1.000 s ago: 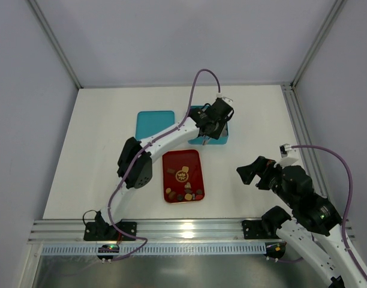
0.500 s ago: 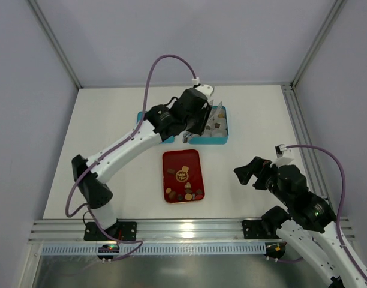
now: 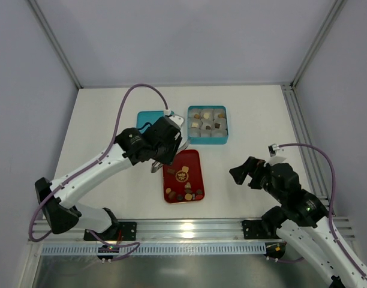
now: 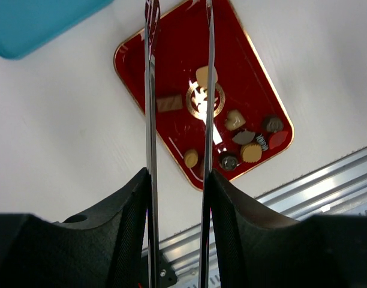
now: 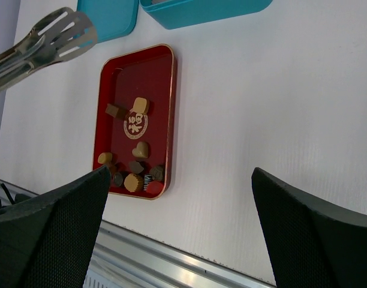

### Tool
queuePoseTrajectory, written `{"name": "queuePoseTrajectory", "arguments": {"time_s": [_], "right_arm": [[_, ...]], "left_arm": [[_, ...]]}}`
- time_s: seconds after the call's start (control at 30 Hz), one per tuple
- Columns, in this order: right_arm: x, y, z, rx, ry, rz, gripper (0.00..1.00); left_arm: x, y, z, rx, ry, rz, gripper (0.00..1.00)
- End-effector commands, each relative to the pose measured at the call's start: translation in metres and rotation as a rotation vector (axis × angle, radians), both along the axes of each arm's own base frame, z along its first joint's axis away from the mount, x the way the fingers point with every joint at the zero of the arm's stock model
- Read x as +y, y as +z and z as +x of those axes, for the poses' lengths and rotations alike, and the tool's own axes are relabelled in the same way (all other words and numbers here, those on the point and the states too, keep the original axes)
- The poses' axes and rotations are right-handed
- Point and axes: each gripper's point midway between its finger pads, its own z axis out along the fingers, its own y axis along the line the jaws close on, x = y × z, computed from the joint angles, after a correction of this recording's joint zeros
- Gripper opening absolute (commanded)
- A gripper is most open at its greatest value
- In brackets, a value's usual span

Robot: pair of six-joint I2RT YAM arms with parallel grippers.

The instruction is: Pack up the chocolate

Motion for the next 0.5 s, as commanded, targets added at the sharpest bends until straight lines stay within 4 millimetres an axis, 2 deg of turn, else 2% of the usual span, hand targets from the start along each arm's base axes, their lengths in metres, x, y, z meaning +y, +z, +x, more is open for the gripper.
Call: {"name": "queuePoseTrajectory", "arguments": {"time_s": [0.0,0.2,0.47], "right_arm": [[0.008,0.005,0.005,-0.023,0.009,0.037,1.00],[0.008,0.001,0.006,-0.015,0.009,0.032,1.00],[0.009,-0.007,0.006,-0.002,0.011,0.027,1.00]], "left_arm": [[0.020,-0.004,-0.023,0.038,0.015,0.001,0.43],[0.034,-0.024,-0.049,0.112,-0.003,0.019,0.44],[0.057,-0.035,-0.094,0.224,-0.093,0.092,0.44]]}}
